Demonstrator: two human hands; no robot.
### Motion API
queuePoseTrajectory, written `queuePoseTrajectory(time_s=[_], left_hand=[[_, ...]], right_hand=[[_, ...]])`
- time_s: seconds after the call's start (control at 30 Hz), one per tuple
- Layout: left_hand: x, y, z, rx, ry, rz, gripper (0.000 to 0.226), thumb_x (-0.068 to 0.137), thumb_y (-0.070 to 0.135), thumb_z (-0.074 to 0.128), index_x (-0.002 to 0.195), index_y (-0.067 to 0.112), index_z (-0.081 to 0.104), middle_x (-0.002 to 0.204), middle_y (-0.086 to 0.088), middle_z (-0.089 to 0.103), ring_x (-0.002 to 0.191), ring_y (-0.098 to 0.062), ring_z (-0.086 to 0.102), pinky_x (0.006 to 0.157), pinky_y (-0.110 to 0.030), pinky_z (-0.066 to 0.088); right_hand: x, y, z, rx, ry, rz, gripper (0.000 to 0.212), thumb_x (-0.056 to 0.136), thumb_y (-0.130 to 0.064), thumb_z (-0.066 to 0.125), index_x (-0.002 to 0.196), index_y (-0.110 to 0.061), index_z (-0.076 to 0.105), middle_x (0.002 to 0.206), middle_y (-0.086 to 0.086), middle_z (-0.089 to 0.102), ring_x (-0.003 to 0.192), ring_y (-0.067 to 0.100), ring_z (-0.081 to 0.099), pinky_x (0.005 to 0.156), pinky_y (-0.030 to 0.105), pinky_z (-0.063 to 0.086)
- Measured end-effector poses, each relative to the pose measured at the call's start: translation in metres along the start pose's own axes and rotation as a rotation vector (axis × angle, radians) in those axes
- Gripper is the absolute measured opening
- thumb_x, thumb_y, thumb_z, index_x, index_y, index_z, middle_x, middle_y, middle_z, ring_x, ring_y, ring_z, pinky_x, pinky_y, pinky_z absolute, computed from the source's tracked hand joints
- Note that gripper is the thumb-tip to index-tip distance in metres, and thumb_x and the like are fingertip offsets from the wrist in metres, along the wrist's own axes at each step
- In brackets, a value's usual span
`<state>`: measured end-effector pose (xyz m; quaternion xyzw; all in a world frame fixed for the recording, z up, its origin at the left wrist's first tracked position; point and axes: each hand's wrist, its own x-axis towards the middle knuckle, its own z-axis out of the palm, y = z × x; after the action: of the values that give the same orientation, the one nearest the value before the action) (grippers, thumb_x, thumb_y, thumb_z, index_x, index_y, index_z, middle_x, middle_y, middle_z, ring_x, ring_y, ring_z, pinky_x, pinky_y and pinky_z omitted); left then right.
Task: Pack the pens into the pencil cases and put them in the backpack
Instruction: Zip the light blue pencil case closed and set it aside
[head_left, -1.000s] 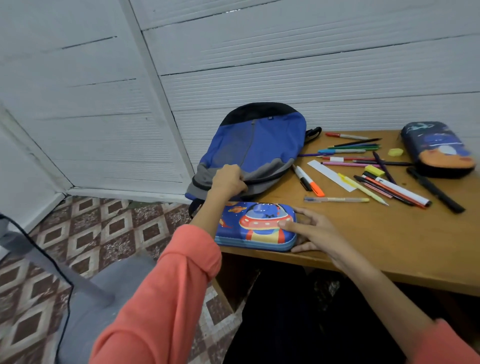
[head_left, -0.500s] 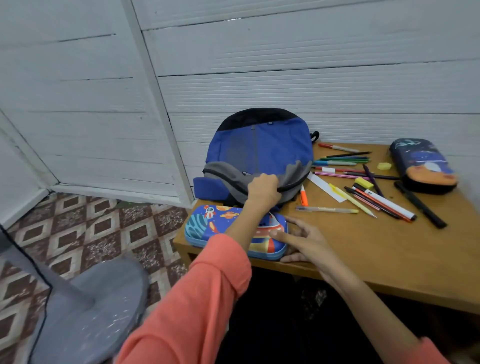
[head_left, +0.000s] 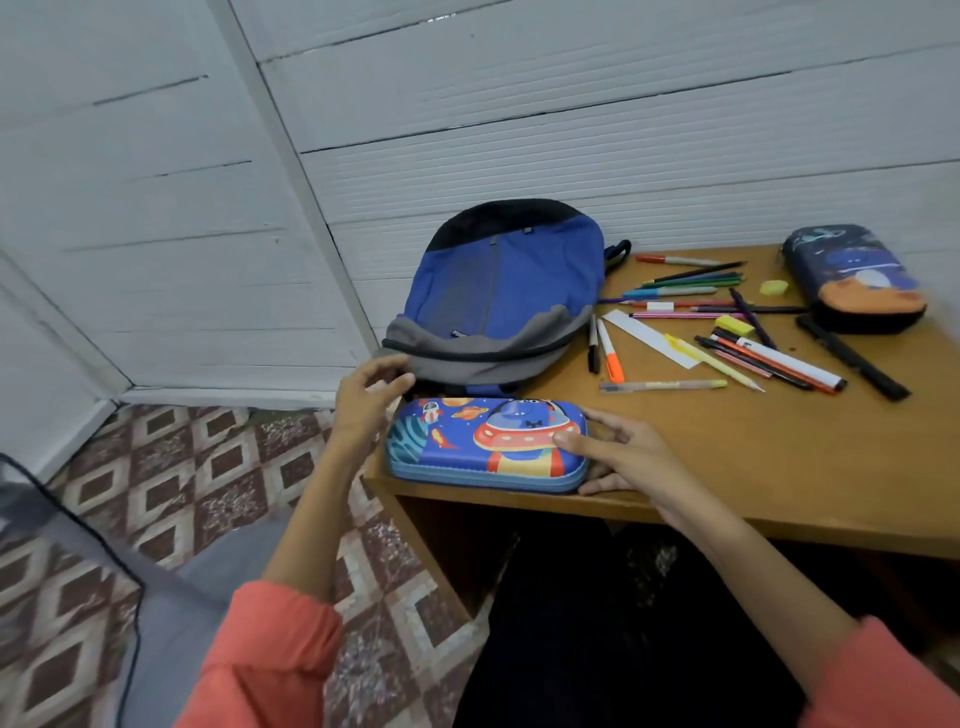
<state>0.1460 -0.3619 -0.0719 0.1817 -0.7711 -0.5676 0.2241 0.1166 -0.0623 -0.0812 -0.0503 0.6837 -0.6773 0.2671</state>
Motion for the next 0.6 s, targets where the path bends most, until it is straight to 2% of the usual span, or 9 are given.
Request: queuePoseTrajectory(time_s=[0.13,0.23,0.3,0.47,0.53,0.6], left_hand=[[-0.002,-0.024,-0.005,-0.121,0.048,-0.161,0.046,0.090,0.018,0.069,0.133,0.021,0.053,0.134,0.003,0.047,0.118,-0.022,0.056,0.083,-0.033,0.053],[0.004,-0.023,-0.002,-0.223,0.056,-0.196,0.049,0.095,0.022,0.061,0.140,0.028,0.041,0.145,0.002,0.041,0.121,-0.025,0.056,0.084,-0.032,0.054],[0.010,-0.017,0.000,-0.263,0.050,-0.206,0.048,0.098,0.018,0.057,0.141,0.024,0.039,0.140,-0.004,0.049,0.115,-0.024,0.058,0.084,-0.032,0.054],[0.025,0.000,0.003,-0.202,-0.026,-0.221,0.031,0.097,0.016,0.059,0.127,0.014,0.050,0.127,-0.013,0.061,0.090,-0.019,0.067,0.066,-0.024,0.058],[0.028,0.007,0.008,-0.220,-0.128,-0.228,0.031,0.096,0.017,0.060,0.126,0.014,0.052,0.124,-0.012,0.063,0.092,-0.020,0.069,0.073,-0.026,0.059],[0.030,0.011,0.014,-0.225,-0.235,-0.234,0.034,0.094,0.018,0.062,0.127,0.016,0.054,0.124,-0.011,0.064,0.099,-0.024,0.070,0.087,-0.034,0.056]], right_hand=[[-0.002,0.000,0.000,0.000,0.016,0.002,0.075,0.073,-0.027,0.081,0.140,-0.017,0.048,0.090,0.003,0.072,0.065,0.016,0.067,0.059,0.031,0.060],[-0.002,0.000,-0.001,-0.013,0.011,0.010,0.079,0.070,-0.031,0.083,0.140,-0.019,0.048,0.095,0.005,0.073,0.067,0.017,0.069,0.063,0.034,0.061],[-0.001,-0.001,0.000,-0.020,0.010,0.013,0.081,0.068,-0.032,0.083,0.140,-0.020,0.048,0.097,0.006,0.072,0.067,0.016,0.070,0.064,0.035,0.061],[0.000,-0.001,-0.001,-0.001,0.017,0.012,0.077,0.068,-0.028,0.084,0.137,-0.018,0.052,0.091,0.008,0.075,0.064,0.017,0.067,0.063,0.036,0.061],[0.000,0.000,0.000,0.007,0.018,0.013,0.075,0.067,-0.027,0.085,0.134,-0.019,0.054,0.090,0.009,0.075,0.062,0.016,0.066,0.065,0.039,0.061],[-0.001,0.001,0.004,0.015,0.016,0.012,0.073,0.067,-0.026,0.086,0.133,-0.019,0.055,0.090,0.010,0.075,0.063,0.017,0.067,0.066,0.040,0.061]])
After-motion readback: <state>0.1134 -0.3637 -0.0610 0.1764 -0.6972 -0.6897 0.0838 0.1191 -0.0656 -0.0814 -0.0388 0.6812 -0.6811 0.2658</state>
